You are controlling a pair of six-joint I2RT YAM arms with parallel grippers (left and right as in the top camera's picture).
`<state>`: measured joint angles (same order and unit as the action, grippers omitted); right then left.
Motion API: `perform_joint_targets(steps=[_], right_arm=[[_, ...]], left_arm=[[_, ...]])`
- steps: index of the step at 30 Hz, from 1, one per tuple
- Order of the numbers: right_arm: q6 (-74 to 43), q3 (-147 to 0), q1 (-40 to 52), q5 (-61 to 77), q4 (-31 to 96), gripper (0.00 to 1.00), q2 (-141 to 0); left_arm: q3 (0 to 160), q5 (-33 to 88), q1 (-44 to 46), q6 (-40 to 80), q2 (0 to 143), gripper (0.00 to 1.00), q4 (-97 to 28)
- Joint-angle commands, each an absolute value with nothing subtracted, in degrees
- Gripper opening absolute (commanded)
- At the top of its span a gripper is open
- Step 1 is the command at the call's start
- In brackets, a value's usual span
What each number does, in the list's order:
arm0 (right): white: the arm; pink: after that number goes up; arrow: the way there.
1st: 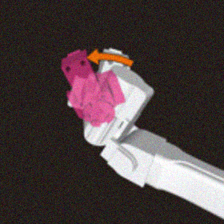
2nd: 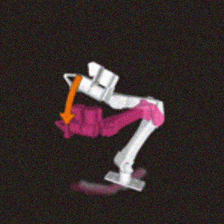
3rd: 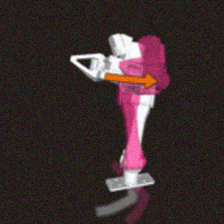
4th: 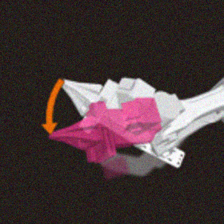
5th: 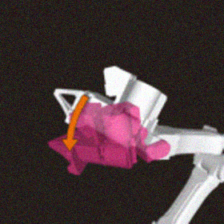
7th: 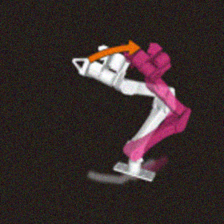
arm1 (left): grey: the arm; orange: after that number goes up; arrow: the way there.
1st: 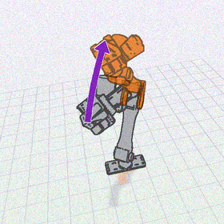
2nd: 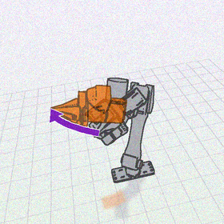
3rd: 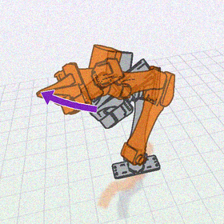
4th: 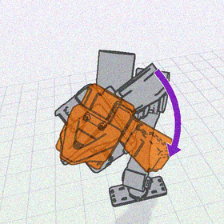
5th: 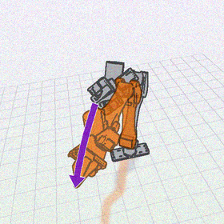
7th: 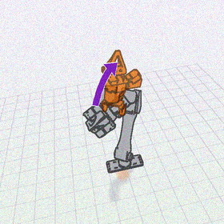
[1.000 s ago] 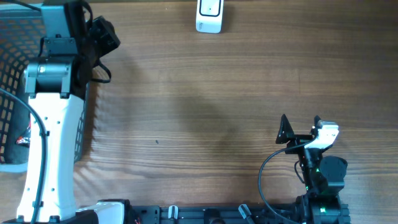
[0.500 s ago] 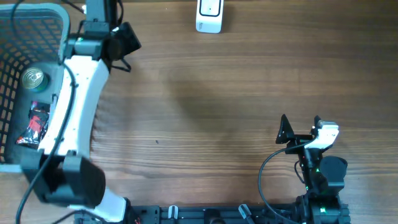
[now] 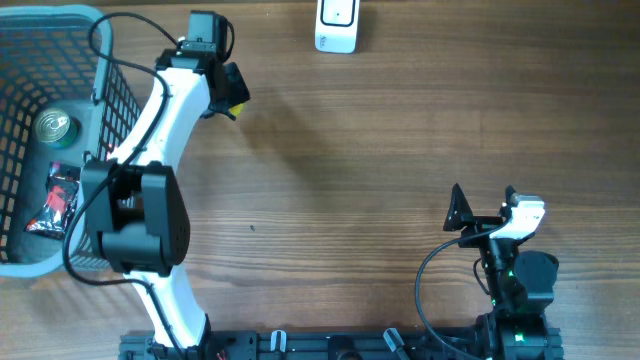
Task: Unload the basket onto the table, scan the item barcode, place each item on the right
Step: 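Lift the yellow can out and place it upright on the table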
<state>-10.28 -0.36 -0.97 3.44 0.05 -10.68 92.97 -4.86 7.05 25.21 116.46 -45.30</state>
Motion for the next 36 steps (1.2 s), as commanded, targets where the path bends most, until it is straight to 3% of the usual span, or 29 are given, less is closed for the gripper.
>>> perform_joint_targets(steps=[1,6,10,19,27,36], right_arm=[[-10.63,-0.3,-1.26,4.38,-0.19,1.0,-11.09],[-10.63,-0.3,-1.26,4.4,-0.36,1.0,-11.09],[-10.63,-0.3,-1.26,4.38,-0.38,1.0,-11.09],[-10.61,-0.3,-1.26,4.4,-0.4,1.0,-11.09],[-10.61,-0.3,-1.26,4.38,-0.36,1.0,-11.09],[-10.63,-0.3,-1.26,4.38,-0.36,1.0,-11.09]], left_arm=[[93.32,-4.01,8.75,26.17,117.95,0.51,-45.58],[91.26,-3.9,12.97,26.15,118.24,0.51,-46.28],[89.41,-7.75,15.68,26.15,118.26,0.58,-45.41],[84.51,-8.64,17.15,26.17,118.26,0.61,-40.77],[84.51,-8.69,17.15,26.11,118.06,0.85,-39.35],[85.43,-8.95,17.15,25.71,109.84,0.93,-40.51]])
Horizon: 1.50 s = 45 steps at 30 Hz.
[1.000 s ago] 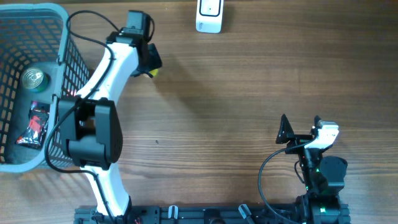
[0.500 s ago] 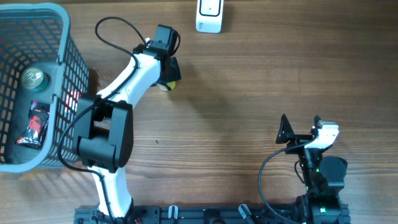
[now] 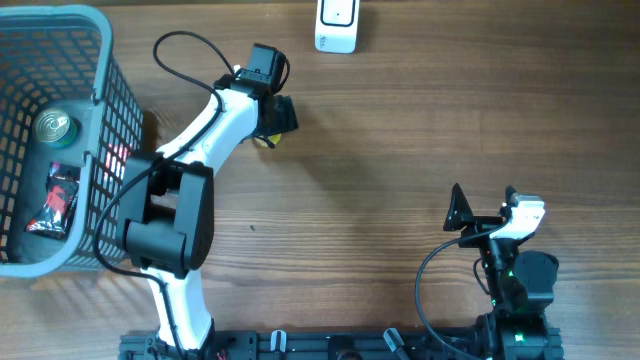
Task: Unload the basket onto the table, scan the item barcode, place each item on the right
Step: 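Lift the yellow can out and place it upright on the table, then move the left gripper back into the basket above the tin can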
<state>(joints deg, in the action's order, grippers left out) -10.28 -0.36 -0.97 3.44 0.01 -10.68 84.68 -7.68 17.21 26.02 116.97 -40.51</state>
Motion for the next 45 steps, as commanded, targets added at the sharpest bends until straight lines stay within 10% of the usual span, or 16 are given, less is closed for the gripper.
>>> perform_joint_targets(steps=[1,19,30,45], right_arm=[[-10.63,-0.3,-1.26,4.38,-0.36,1.0,-11.09],[-10.66,-0.3,-1.26,4.4,-0.32,1.0,-11.09],[-10.68,-0.3,-1.26,4.43,-0.14,1.0,-11.09],[-10.66,-0.3,-1.26,4.4,-0.12,1.0,-11.16]], left_arm=[[85.65,-9.45,17.15,25.71,108.05,0.93,-40.51],[89.19,-38.65,3.77,21.82,66.74,1.0,-37.1],[89.17,-16.34,-25.61,31.0,85.01,1.0,-47.27],[89.19,-14.63,-30.02,33.93,104.99,1.0,-37.52]])
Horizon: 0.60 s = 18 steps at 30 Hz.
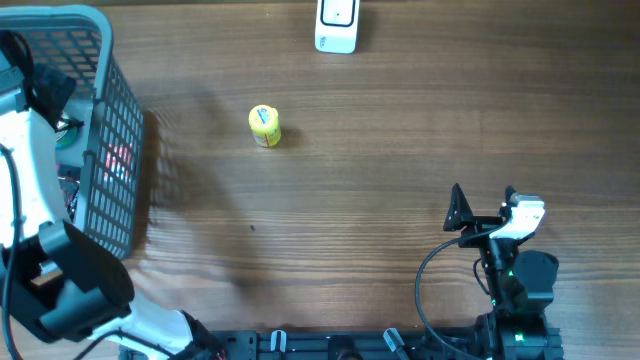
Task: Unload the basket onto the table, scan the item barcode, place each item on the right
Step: 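Move the left gripper back into the basket above the tin can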
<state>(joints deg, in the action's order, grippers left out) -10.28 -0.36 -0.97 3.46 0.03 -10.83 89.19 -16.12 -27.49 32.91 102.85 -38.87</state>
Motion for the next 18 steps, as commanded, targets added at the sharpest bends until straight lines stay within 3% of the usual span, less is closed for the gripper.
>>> perform_joint_targets(steps=[1,18], right_arm=[[-10.66,-0.3,-1.26,4.4,-0.12,1.0,-11.31],[-10.61,-0.3,-1.26,4.38,-0.14,1.0,-12.56]], left_arm=[[89.19,-13.5,-30.85,33.93,105.8,1.0,-36.84],[89.19,-11.05,-31.86,31.94,116.29,0.99,-27.33]])
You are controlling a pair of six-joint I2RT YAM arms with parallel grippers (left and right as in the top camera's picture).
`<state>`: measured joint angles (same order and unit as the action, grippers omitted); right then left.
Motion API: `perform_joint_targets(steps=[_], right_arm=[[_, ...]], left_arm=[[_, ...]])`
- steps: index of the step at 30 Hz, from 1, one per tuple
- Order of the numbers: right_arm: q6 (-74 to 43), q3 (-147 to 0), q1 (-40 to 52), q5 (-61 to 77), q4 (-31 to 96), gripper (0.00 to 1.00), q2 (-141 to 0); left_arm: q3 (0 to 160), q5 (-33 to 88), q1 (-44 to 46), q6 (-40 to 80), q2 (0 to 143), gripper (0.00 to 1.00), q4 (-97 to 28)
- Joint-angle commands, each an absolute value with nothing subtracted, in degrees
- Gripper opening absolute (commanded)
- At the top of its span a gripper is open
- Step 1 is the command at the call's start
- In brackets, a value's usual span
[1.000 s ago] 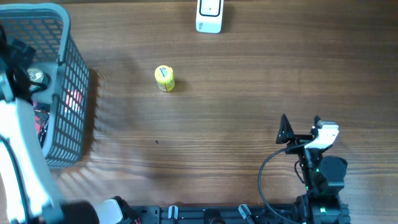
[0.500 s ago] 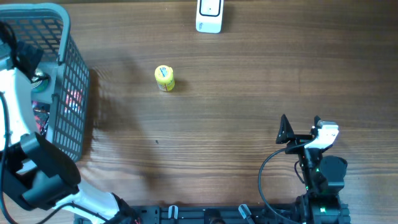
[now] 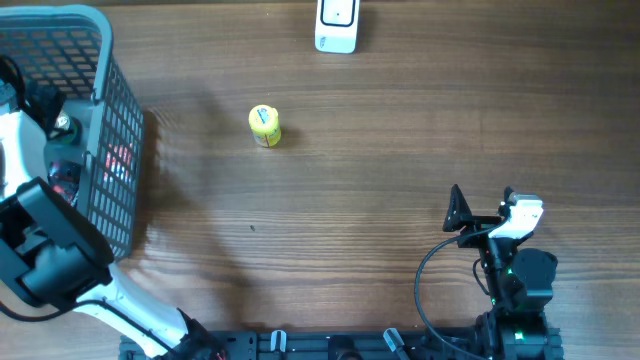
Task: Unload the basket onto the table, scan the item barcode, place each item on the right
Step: 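Move the left gripper back into the basket above the tin can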
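A small yellow container (image 3: 264, 126) rests on the wooden table, left of centre, with nothing touching it. The white barcode scanner (image 3: 337, 24) sits at the far edge. My left gripper (image 3: 38, 100) reaches down into the grey basket (image 3: 122, 130) at the far left, over the items inside; its fingers are too dark and hidden to read. My right gripper (image 3: 486, 203) rests at the near right, fingers apart and holding nothing.
Inside the basket lie a round can with a metal lid (image 3: 62, 124) and a red and black packet (image 3: 62, 185). The left arm's black link (image 3: 45, 245) hangs over the table's near left corner.
The left gripper has shifted a little deeper into the basket, and the arm's black link now sits higher and further left. The yellow container and the right arm have not moved.
The left gripper first held the yellow container just right of the basket's far corner. Then it held it further right over the table. Later the container rested alone on the table and the gripper was back over the basket, where it still is.
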<state>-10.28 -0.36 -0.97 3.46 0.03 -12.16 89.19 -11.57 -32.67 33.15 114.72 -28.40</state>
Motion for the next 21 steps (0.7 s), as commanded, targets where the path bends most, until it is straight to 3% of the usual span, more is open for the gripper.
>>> perform_joint_targets(steps=[1,21], right_arm=[[-10.63,-0.3,-1.26,4.38,-0.14,1.0,-12.56],[-10.63,-0.3,-1.26,4.4,-0.14,1.0,-12.56]], left_arm=[[89.19,-11.03,-31.7,31.97,116.84,0.99,-27.0],[89.17,-12.49,-31.22,31.97,123.09,1.0,-22.06]])
